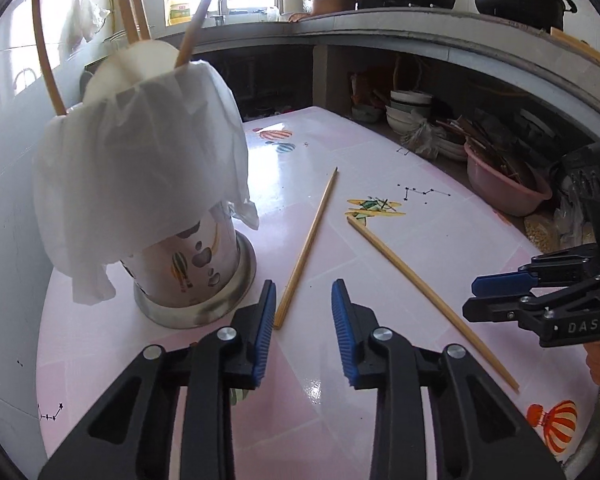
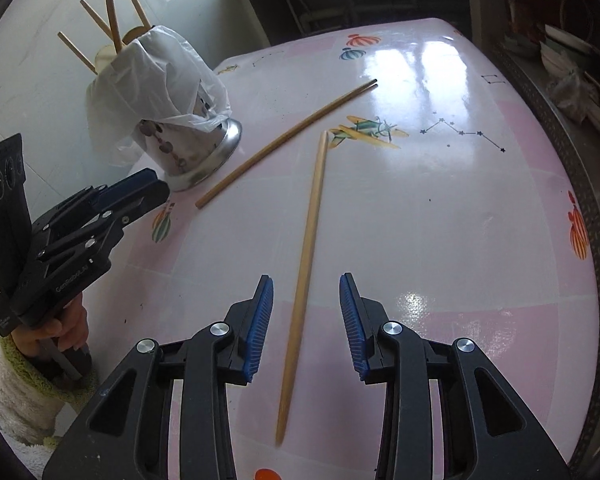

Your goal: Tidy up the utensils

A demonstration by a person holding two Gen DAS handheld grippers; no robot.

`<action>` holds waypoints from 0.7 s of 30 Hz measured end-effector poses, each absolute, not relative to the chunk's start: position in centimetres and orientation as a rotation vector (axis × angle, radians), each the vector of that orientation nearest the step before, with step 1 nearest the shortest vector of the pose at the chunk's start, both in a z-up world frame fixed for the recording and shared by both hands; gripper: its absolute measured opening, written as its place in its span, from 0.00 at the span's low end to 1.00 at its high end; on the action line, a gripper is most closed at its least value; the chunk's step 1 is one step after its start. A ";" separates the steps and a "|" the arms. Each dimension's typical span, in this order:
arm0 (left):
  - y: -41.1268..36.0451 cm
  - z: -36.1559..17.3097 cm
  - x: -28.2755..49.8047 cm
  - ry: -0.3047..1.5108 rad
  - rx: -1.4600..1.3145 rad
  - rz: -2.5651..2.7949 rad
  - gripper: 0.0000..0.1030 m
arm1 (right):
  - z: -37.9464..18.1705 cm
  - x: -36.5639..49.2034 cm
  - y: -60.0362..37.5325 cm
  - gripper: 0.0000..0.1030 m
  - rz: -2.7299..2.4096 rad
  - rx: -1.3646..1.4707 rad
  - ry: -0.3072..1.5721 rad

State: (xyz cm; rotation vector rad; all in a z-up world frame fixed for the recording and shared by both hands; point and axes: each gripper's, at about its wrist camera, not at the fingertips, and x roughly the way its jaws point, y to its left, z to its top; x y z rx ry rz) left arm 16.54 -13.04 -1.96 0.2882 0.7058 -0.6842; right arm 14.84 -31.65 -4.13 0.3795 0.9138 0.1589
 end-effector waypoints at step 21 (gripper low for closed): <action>-14.1 -5.7 18.4 0.835 0.338 -0.599 0.00 | -4.9 15.3 -31.0 0.04 0.120 0.327 0.934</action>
